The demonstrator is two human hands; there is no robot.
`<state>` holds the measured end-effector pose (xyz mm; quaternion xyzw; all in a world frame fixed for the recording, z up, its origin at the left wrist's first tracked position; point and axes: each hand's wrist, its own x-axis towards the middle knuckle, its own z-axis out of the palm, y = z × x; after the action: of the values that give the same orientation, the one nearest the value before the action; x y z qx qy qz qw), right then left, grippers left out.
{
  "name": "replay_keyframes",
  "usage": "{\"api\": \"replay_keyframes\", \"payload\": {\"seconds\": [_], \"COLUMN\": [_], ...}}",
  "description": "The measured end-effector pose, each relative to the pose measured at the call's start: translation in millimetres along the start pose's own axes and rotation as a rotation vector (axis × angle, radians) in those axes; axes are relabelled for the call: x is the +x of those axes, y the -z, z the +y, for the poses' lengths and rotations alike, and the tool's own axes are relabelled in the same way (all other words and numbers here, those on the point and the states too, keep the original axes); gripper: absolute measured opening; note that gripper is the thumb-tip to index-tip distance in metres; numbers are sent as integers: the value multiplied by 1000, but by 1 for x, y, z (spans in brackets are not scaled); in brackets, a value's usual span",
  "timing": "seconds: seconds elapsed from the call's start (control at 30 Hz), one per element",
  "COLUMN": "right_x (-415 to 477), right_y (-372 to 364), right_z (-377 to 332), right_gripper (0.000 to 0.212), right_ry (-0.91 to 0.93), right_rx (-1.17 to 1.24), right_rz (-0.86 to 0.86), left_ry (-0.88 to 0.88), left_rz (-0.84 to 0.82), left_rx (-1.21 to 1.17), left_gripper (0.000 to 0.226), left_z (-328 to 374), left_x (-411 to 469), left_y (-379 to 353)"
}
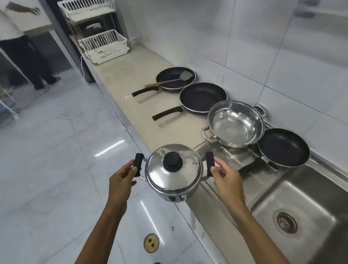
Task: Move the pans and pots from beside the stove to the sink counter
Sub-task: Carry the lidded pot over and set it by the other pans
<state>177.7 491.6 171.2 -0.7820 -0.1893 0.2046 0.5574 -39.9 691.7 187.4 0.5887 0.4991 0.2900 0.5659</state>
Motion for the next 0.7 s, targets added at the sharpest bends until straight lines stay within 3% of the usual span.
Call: {"api": "replay_keyframes", "payload": {"seconds": [0.37, 0.7], "right_x": [137, 182], "right_y": [-100, -142], "right_z": [-3, -8], "right_gripper": [41, 41], "right_ry": [-128, -243], "right_rx": [-17, 0], "right_rz": [200, 377], "left_ry": [33, 21], "left_rz": [-241, -375], "left_rx": [61, 89], "left_gripper": [35, 34], "left_z": [9, 19], "left_x": [230, 312], "left_y": [-35, -53]}}
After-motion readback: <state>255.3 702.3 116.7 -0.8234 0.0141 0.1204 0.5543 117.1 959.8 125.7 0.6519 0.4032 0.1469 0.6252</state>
